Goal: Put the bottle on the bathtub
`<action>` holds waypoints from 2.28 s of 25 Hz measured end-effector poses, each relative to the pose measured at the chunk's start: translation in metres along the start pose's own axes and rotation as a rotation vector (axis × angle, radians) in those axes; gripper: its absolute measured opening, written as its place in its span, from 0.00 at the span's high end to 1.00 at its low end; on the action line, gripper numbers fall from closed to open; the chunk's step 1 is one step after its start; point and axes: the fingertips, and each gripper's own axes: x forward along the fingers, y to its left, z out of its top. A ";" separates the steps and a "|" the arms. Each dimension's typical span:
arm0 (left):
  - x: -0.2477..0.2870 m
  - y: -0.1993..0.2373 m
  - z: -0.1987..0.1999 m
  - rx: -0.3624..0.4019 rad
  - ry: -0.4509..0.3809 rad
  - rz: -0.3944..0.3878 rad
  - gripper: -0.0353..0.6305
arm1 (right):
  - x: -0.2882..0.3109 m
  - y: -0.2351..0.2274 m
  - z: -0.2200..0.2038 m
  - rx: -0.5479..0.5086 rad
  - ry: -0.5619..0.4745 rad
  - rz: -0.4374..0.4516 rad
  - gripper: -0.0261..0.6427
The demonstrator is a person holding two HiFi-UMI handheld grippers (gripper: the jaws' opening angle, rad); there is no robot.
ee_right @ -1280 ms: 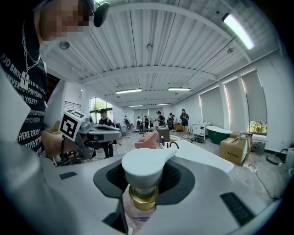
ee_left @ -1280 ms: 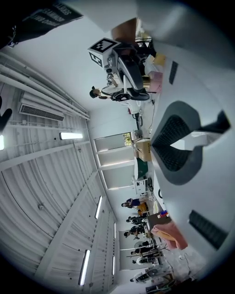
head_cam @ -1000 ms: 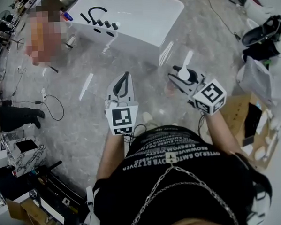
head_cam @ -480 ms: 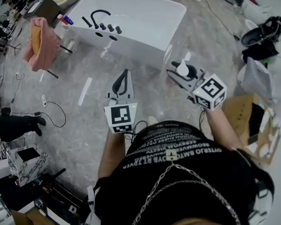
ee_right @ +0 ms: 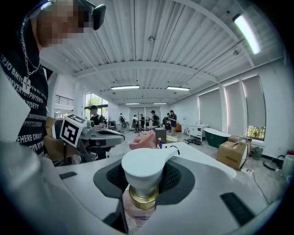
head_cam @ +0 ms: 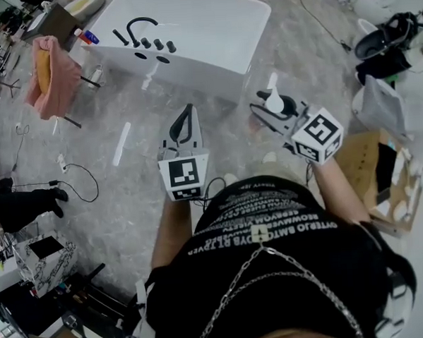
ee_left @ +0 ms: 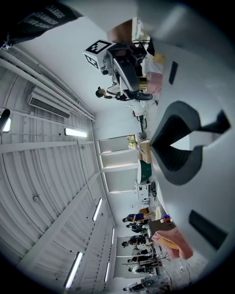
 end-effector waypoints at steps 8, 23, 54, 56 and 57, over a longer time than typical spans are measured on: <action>0.009 0.012 -0.008 -0.007 0.017 0.000 0.95 | 0.014 -0.008 0.000 0.006 -0.001 0.000 0.78; 0.038 0.034 -0.013 0.019 0.042 0.040 0.95 | 0.051 -0.037 0.003 0.001 -0.026 0.058 0.78; 0.222 0.076 0.038 0.034 0.057 0.065 0.95 | 0.136 -0.207 0.033 0.000 -0.015 0.105 0.78; 0.236 0.077 0.044 0.045 0.061 0.068 0.95 | 0.138 -0.222 0.032 -0.003 -0.005 0.104 0.78; 0.243 0.077 0.047 0.043 0.060 0.072 0.95 | 0.140 -0.230 0.033 -0.004 -0.005 0.104 0.78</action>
